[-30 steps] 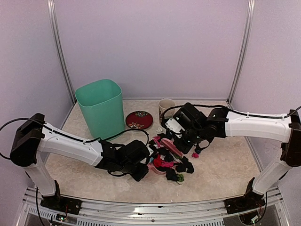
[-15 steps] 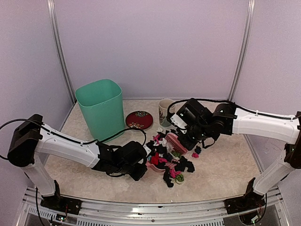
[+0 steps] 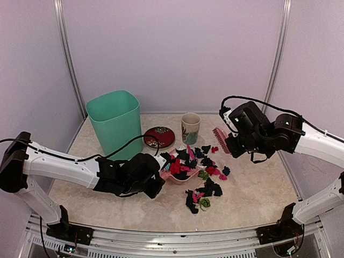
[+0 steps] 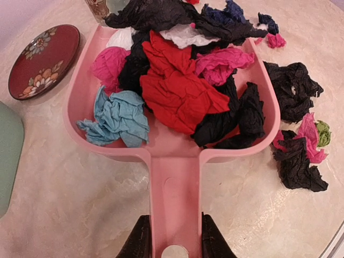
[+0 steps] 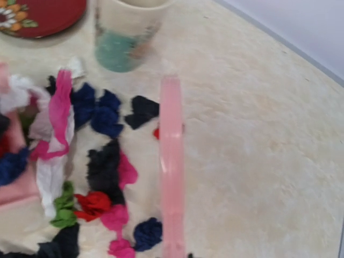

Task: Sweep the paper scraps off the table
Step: Sweep the paper scraps into the dustpan, then dump the paper scraps in the dustpan into the trash bin.

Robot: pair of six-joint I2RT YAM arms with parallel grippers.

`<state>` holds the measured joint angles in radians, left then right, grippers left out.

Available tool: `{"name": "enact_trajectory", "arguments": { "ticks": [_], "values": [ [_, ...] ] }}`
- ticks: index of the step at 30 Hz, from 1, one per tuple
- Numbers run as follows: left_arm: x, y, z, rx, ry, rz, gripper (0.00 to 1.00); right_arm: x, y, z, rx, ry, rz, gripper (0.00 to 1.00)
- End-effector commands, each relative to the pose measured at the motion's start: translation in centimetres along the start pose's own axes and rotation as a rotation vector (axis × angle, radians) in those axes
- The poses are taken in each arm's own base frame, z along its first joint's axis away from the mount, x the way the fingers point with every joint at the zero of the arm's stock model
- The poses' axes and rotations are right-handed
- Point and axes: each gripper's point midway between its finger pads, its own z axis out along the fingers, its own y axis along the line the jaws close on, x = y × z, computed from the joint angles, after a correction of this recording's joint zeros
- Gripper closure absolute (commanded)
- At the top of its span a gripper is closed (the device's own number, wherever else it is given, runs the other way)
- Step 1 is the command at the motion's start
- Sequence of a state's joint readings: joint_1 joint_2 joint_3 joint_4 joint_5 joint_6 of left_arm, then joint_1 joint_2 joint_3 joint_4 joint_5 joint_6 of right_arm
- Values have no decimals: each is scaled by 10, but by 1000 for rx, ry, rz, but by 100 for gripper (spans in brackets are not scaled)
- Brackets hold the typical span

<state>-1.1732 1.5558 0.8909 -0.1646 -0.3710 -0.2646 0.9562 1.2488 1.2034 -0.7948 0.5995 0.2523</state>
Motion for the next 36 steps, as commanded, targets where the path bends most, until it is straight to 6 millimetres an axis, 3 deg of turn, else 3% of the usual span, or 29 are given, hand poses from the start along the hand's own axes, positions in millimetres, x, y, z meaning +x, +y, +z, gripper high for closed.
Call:
{"name": "enact_trajectory", "arguments": {
  "ticks": [1, 14, 23, 36],
  "values": [
    [-26, 11, -20, -39, -74, -9, 100, 1, -18, -3, 45, -31, 83, 100],
    [-88, 37, -86, -55, -180, -54, 100, 5, -19, 5, 30, -53, 116, 100],
    [-127, 73, -129, -94, -228, -108, 100, 6, -15, 11, 10, -63, 115, 100],
    [-158, 133, -193, -185, -295, -238, 100, 7, -10, 16, -18, -71, 105, 100]
  ]
}}
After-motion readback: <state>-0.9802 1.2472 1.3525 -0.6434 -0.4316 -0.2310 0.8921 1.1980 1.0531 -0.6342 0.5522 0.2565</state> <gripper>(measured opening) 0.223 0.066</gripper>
